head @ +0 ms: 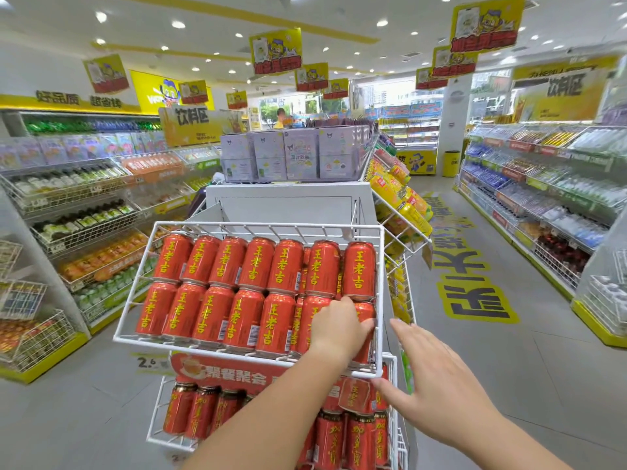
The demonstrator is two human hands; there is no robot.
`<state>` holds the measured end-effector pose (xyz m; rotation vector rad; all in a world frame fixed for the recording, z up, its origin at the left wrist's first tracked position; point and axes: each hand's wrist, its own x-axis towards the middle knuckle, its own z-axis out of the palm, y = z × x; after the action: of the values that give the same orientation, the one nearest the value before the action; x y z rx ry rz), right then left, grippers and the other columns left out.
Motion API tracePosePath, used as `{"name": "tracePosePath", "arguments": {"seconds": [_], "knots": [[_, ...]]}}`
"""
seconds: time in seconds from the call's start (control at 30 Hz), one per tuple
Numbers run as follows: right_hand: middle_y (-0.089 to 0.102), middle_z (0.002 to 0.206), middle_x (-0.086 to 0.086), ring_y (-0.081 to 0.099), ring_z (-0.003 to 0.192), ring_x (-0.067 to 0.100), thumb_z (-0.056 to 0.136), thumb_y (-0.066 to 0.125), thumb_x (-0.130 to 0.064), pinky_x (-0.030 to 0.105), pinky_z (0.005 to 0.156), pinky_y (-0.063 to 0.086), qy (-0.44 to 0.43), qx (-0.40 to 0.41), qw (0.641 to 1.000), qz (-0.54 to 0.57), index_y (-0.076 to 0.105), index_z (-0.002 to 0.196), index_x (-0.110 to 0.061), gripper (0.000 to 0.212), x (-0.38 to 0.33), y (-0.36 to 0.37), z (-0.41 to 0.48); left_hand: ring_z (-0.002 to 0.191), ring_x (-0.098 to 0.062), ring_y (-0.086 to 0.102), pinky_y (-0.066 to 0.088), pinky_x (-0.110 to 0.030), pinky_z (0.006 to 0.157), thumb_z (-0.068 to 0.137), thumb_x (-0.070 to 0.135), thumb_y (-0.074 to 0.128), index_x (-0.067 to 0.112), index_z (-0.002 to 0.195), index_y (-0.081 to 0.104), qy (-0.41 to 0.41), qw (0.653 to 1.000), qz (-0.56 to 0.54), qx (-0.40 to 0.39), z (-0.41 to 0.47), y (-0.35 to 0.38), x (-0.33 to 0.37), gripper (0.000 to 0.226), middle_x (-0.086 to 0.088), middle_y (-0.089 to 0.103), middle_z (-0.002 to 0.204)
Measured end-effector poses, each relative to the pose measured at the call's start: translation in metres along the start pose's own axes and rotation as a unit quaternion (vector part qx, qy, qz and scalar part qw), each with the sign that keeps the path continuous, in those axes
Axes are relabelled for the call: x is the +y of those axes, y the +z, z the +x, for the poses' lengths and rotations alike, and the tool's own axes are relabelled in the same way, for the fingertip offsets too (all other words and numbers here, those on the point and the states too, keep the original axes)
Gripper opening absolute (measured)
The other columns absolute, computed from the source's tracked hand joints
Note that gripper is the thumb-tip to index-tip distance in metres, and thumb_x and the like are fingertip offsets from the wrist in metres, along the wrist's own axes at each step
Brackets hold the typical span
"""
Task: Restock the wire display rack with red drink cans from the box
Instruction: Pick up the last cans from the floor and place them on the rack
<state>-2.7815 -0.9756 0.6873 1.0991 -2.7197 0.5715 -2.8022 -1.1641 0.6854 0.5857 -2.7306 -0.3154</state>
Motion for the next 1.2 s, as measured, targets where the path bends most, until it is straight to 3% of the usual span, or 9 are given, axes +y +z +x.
{"name": "tracePosePath", "arguments": {"seconds": [0.13, 0.27, 0.43, 0.77, 0.93, 1.2], "knots": [[0.01, 0.164, -0.019, 0.005, 0.152, 0.004, 0.084, 0.036, -0.077, 0.024, 0.12, 0.009, 0.004, 0.009, 1.0, 0.009, 0.0, 0.157, -0.035, 0.091, 0.001, 0.0, 0.0, 0.097, -0.032, 0.07, 0.056, -0.039, 0.082, 0.091, 0.052, 0.061, 0.015, 0.104, 0.067, -0.016, 0.997, -0.072, 0.009, -0.001, 0.001, -0.003, 0.039, -0.007, 0.073, 0.102], [0.01, 0.164, -0.018, 0.007, 0.152, 0.005, 0.078, 0.026, -0.08, 0.025, 0.12, 0.01, 0.006, 0.01, 1.0, 0.009, 0.001, 0.157, -0.034, 0.096, 0.003, -0.001, 0.003, 0.091, -0.029, 0.07, 0.058, -0.039, 0.079, 0.092, 0.05, 0.061, 0.018, 0.099, 0.066, -0.03, 0.991, -0.126, 0.033, -0.008, 0.009, -0.001, 0.033, -0.003, 0.073, 0.094], [0.012, 0.164, -0.016, 0.008, 0.152, 0.006, 0.086, 0.039, -0.076, 0.028, 0.121, 0.012, 0.008, 0.016, 1.0, 0.016, 0.002, 0.158, -0.032, 0.092, 0.007, 0.0, 0.005, 0.084, -0.024, 0.072, 0.06, -0.039, 0.075, 0.092, 0.051, 0.063, 0.022, 0.099, 0.066, -0.032, 0.985, -0.157, 0.064, -0.014, 0.017, -0.002, 0.03, 0.002, 0.074, 0.088], [0.017, 0.164, -0.014, 0.014, 0.151, 0.009, 0.087, 0.044, -0.072, 0.031, 0.121, 0.018, 0.005, 0.022, 0.999, 0.029, 0.009, 0.158, -0.029, 0.09, 0.018, 0.002, 0.017, 0.094, -0.035, 0.071, 0.057, -0.043, 0.079, 0.095, 0.053, 0.06, 0.018, 0.114, 0.06, -0.006, 0.994, -0.078, 0.077, -0.013, 0.02, -0.005, 0.04, -0.008, 0.075, 0.1], [0.016, 0.164, -0.012, 0.012, 0.152, 0.01, 0.088, 0.046, -0.07, 0.029, 0.121, 0.013, 0.004, 0.021, 0.999, 0.04, 0.009, 0.158, -0.027, 0.09, 0.021, 0.005, 0.025, 0.104, -0.037, 0.068, 0.053, -0.041, 0.083, 0.096, 0.049, 0.059, 0.008, 0.12, 0.051, -0.013, 0.999, -0.011, 0.05, -0.006, 0.013, 0.006, 0.048, -0.013, 0.069, 0.11], [0.021, 0.163, -0.012, 0.015, 0.151, 0.011, 0.088, 0.05, -0.067, 0.029, 0.12, 0.014, -0.006, 0.023, 0.998, 0.065, 0.016, 0.156, -0.028, 0.086, 0.02, 0.008, 0.026, 0.094, -0.035, 0.071, 0.058, -0.038, 0.081, 0.081, 0.074, 0.062, 0.013, 0.099, 0.072, -0.051, 0.999, 0.005, 0.0, 0.012, 0.006, 0.014, 0.064, -0.008, 0.074, 0.099]]}}
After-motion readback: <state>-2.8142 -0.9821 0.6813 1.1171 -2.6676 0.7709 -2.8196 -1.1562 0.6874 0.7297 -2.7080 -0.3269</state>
